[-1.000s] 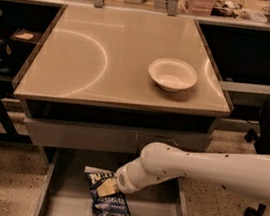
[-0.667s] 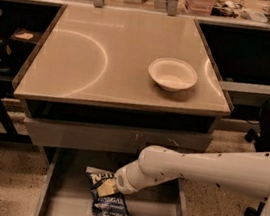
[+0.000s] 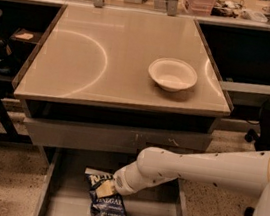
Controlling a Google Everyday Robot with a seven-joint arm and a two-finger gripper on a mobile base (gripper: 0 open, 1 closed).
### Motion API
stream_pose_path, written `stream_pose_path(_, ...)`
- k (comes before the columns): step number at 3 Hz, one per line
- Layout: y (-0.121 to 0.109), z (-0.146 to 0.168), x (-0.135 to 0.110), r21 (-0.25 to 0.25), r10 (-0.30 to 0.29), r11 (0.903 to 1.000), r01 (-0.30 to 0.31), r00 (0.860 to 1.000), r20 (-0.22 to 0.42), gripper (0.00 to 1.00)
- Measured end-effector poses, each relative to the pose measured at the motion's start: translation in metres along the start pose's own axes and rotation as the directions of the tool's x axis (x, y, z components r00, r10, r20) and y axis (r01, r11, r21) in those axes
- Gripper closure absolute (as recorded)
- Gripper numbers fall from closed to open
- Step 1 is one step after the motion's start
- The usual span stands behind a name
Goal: Place blue chip bag into middle drawer
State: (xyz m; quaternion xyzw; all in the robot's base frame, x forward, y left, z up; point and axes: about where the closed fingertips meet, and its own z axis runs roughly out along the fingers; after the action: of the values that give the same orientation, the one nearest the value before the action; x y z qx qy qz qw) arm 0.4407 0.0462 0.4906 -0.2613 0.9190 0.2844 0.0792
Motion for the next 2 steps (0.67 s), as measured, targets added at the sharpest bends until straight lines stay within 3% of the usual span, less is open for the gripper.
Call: stream_pose_path(2, -0.009, 0.049, -0.003, -0.019, 0.053, 0.9984, -0.053, 0.998, 0.034, 1.0)
